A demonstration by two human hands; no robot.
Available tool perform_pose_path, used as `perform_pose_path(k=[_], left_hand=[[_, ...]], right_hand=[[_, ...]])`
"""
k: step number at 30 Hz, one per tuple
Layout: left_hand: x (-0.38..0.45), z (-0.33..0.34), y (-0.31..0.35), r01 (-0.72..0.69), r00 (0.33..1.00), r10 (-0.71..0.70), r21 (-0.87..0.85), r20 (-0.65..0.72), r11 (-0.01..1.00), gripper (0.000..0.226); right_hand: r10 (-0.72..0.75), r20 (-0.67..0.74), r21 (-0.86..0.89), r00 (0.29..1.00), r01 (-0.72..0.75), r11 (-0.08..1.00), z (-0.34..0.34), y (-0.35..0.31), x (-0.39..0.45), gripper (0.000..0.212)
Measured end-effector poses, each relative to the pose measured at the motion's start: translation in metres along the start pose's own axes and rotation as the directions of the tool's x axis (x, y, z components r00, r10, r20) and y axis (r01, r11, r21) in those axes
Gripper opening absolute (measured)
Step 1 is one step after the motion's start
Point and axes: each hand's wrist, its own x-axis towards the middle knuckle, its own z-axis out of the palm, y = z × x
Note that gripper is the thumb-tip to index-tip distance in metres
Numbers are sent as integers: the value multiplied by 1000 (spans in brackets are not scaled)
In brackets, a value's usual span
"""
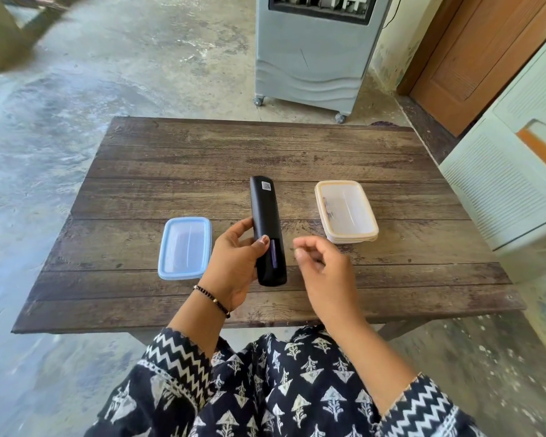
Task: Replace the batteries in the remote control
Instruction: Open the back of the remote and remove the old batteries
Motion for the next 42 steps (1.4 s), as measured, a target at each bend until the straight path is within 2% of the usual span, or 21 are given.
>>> perform_pose_path(k=[1,2,3,5,6,8,10,12,14,16,18,20,21,22,24,26,29,31,34,39,42], left_hand=[[2,0,0,-34,999,34,54,-11,998,34],[3,1,-2,-79,996,83,144,-25,986,37],[4,1,-4,-142,986,160,282,-39,949,40],[-1,6,-5,-294,928,374,607,-6,739,46],[-5,9,-6,-357,881,470,726,53,588,49],[-14,18,-9,-449,800,553,844,233,293,54],[-17,22,-15,-481,766,506,875,396,43,56],[-15,18,-20,-494,740,469,863,482,-106,57],[-11,13,-21,-527,700,497,841,512,-125,60],[-12,11,-18,-559,649,605,829,461,-32,61],[-11,10,-10,-549,657,694,818,295,172,54],[-7,7,-5,-497,729,673,770,120,401,50],[-5,6,-3,-478,764,643,723,63,498,50],[-2,4,-2,-462,796,605,667,20,584,49],[0,3,-1,-401,860,509,564,-40,722,49],[4,-1,-2,-328,910,409,487,-68,809,48],[7,-3,-8,-228,956,281,382,-88,896,45],[8,-2,-12,-157,974,199,310,-107,938,46],[12,-2,-16,-79,986,114,264,-120,961,47],[16,-2,-17,-27,991,55,228,-119,973,46],[18,-2,-17,-19,992,47,234,-117,972,45]], right_hand=[[161,-17,159,987,-156,975,4,-1,0,15],[312,8,359,950,-294,886,9,-1,1,17],[436,70,565,897,-396,724,14,-2,3,19],[570,255,826,781,-483,292,21,-7,8,20],[594,338,866,730,-488,107,24,-10,10,22],[604,459,862,651,-492,-123,29,-14,13,32],[569,529,840,630,-486,-243,35,-13,17,45],[534,555,830,637,-464,-309,39,-10,19,53],[571,524,848,632,-450,-280,40,-6,19,49],[583,504,859,637,-438,-264,35,-7,18,43],[540,519,853,663,-447,-270,27,-9,18,31],[499,519,849,694,-485,-208,20,-8,19,21],[494,500,850,711,-511,-124,16,-9,21,22],[506,453,849,734,-529,7,12,-7,22,23],[499,302,788,812,-507,349,1,-5,25,20],[438,141,655,888,-416,631,-15,0,25,17],[343,-22,370,939,-311,875,-37,10,27,17],[310,-34,170,950,-301,939,-40,17,27,18],[316,-19,-72,949,-317,946,-33,24,22,16],[255,-89,-291,963,-270,918,-17,20,15,24],[192,-91,-422,977,-212,881,-12,17,14,21]])
